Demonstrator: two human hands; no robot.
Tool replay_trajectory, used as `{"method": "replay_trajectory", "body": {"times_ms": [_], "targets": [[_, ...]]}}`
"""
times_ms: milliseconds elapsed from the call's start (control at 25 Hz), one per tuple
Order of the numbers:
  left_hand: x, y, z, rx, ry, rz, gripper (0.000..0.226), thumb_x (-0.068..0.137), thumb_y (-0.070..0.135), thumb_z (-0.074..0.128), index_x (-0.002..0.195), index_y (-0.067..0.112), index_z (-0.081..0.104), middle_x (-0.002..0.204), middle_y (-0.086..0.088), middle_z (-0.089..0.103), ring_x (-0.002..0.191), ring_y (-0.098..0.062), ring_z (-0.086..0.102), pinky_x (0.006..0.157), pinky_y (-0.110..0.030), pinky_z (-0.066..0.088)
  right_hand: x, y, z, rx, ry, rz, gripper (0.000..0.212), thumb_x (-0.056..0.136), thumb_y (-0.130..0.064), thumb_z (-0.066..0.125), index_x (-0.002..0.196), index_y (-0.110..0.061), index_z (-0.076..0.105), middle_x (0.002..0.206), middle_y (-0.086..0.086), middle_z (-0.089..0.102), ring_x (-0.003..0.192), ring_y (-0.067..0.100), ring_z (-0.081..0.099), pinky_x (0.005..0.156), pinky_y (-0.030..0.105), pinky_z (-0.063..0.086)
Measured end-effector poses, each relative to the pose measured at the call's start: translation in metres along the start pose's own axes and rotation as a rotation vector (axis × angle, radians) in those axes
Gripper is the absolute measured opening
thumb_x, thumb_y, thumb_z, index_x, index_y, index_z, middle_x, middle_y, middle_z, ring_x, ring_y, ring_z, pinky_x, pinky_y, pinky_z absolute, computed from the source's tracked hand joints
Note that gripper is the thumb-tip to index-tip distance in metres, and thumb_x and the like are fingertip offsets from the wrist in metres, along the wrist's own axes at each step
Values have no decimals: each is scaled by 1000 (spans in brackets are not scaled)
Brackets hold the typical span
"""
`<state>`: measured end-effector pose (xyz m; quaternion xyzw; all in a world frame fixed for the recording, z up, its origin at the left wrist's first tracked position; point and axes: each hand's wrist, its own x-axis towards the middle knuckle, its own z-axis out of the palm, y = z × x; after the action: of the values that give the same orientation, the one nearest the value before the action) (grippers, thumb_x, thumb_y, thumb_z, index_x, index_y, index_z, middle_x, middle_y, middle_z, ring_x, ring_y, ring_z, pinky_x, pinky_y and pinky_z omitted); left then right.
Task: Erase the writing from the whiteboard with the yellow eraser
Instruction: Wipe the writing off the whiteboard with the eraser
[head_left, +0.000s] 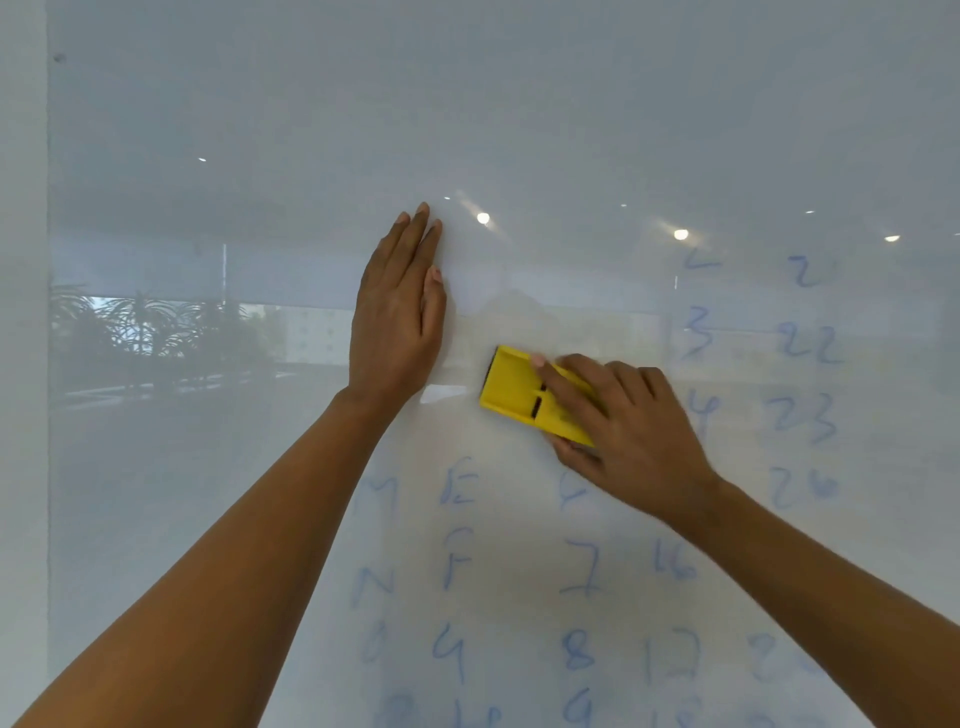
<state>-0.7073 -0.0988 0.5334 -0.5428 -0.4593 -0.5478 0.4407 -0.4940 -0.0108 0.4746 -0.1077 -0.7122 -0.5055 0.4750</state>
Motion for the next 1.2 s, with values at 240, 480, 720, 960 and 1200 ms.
{"method": "replay_trajectory", "body": {"times_ms": [240, 480, 720, 960, 1200], "targets": [[6, 15, 14, 8, 16, 7, 46, 100, 17, 27, 144, 6, 35, 154, -6, 32, 144, -16, 22, 119, -25, 13, 44, 82, -10, -84, 118, 723, 61, 89, -40, 48, 142, -10, 37, 130, 20, 48, 100, 39, 50, 77, 44, 40], [7, 34, 31, 17, 12, 67, 45, 99, 13, 29, 142, 4, 37, 152, -10, 33, 144, -23, 24, 120, -34, 17, -7, 12, -3, -27, 34, 190, 58, 87, -39, 51, 138, -11, 43, 121, 15, 59, 80, 33, 55, 67, 36, 41], [8, 38, 40, 64, 10, 77, 45, 100, 14, 30, 144, 7, 35, 154, -8, 31, 145, -21, 22, 120, -33, 14, -22, 102, -19, -57, 124, 759, 63, 86, -41, 49, 139, -7, 40, 130, 23, 48, 99, 43, 51, 78, 44, 42], [6, 36, 44, 143, 13, 94, 47, 100, 16, 29, 146, 6, 30, 155, -8, 29, 145, -21, 20, 121, -34, 14, 4, 77, -12, -42, 137, 745, 62, 88, -40, 50, 141, -10, 37, 131, 19, 48, 100, 38, 50, 77, 42, 40], [6, 33, 44, 162, 11, 112, 47, 100, 15, 30, 146, 6, 30, 155, -8, 28, 145, -21, 20, 121, -35, 15, -56, 89, -21, -50, 54, 570, 61, 86, -40, 49, 137, -8, 44, 126, 22, 52, 94, 42, 54, 76, 43, 43]]}}
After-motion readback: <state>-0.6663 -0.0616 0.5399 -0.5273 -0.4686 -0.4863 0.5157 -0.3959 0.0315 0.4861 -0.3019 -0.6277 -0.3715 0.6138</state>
